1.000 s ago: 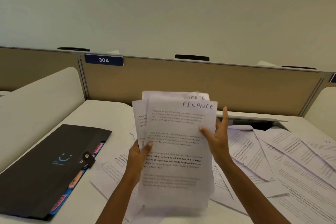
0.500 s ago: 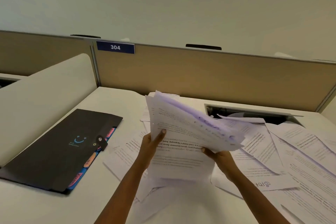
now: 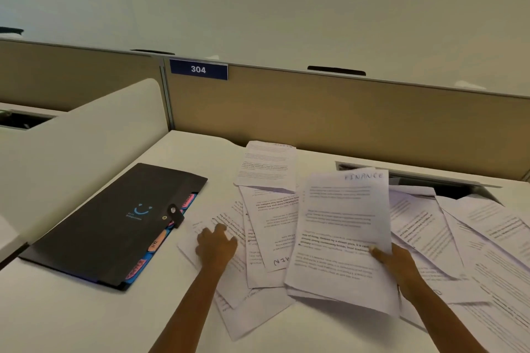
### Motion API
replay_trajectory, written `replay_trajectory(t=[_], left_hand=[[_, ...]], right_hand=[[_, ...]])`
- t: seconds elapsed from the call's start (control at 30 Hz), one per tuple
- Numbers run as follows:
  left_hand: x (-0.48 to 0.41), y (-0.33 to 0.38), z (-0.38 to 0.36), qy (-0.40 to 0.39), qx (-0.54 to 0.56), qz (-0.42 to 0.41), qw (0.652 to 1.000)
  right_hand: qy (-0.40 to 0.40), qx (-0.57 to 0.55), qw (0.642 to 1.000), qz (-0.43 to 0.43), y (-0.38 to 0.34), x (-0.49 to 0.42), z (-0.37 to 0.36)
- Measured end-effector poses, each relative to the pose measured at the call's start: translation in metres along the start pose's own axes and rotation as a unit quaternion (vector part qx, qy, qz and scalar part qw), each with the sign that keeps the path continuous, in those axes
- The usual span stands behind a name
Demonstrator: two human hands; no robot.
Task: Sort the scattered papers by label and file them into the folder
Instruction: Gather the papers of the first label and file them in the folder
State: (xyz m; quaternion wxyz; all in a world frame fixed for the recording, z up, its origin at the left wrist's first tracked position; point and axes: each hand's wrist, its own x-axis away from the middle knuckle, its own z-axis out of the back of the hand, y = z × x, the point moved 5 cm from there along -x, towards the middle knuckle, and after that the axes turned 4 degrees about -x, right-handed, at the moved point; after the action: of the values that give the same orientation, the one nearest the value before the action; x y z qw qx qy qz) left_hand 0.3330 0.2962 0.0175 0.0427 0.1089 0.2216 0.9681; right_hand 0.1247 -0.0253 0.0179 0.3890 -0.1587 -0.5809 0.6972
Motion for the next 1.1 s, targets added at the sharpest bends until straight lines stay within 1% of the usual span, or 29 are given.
replay_trajectory(t=[0.07, 0.13, 0.2, 0.27, 0.37, 0.47, 0.53, 0.6, 0.73, 0.8, 0.9, 1.0, 1.1], left_hand=[[-0.003, -0.013, 0.002, -0.003, -0.072, 0.028, 0.997], [-0.006, -0.025, 0.002, -0.019, -0.114, 0.061, 0.991], [-0.008, -0.034, 0.004, -0.029, -0.117, 0.081, 0.989], [-0.009, -0.039, 0.008, -0.018, -0.120, 0.079, 0.989], [-0.011, -0.042, 0.016, -0.007, -0.132, 0.073, 0.988], [-0.013, -0.044, 0.020, -0.010, -0.116, 0.089, 0.989], [-0.011, -0.043, 0.021, 0.005, -0.104, 0.093, 0.990], [-0.005, -0.036, 0.021, 0.042, -0.085, 0.074, 0.993], [0.010, -0.012, 0.014, 0.101, 0.046, 0.009, 0.994], [0.021, 0.009, 0.011, 0.132, 0.075, -0.042, 0.987], [0.039, 0.045, 0.003, 0.136, 0.067, -0.103, 0.983], [0.049, 0.067, -0.005, 0.162, 0.096, -0.151, 0.970], [0.055, 0.076, -0.012, 0.114, 0.127, -0.153, 0.973]], right_hand=[[0.008, 0.036, 0.999, 0.008, 0.007, 0.001, 0.004], [0.028, 0.074, 0.997, 0.015, 0.009, 0.004, 0.006], [0.057, 0.121, 0.991, 0.029, 0.009, 0.008, 0.006], [0.079, 0.163, 0.982, 0.049, 0.011, 0.010, 0.003], [0.087, 0.212, 0.970, 0.081, 0.015, 0.015, -0.003], [0.103, 0.224, 0.965, 0.093, 0.020, 0.018, -0.006], [0.115, 0.234, 0.960, 0.105, 0.021, 0.019, -0.008], [0.131, 0.271, 0.945, 0.124, 0.023, 0.021, -0.010], [0.157, 0.308, 0.924, 0.162, 0.030, 0.021, -0.012], [0.168, 0.317, 0.917, 0.177, 0.032, 0.021, -0.012], [0.181, 0.326, 0.908, 0.191, 0.036, 0.021, -0.011], [0.176, 0.337, 0.907, 0.183, 0.038, 0.018, -0.013], [0.175, 0.336, 0.908, 0.178, 0.037, 0.018, -0.013]])
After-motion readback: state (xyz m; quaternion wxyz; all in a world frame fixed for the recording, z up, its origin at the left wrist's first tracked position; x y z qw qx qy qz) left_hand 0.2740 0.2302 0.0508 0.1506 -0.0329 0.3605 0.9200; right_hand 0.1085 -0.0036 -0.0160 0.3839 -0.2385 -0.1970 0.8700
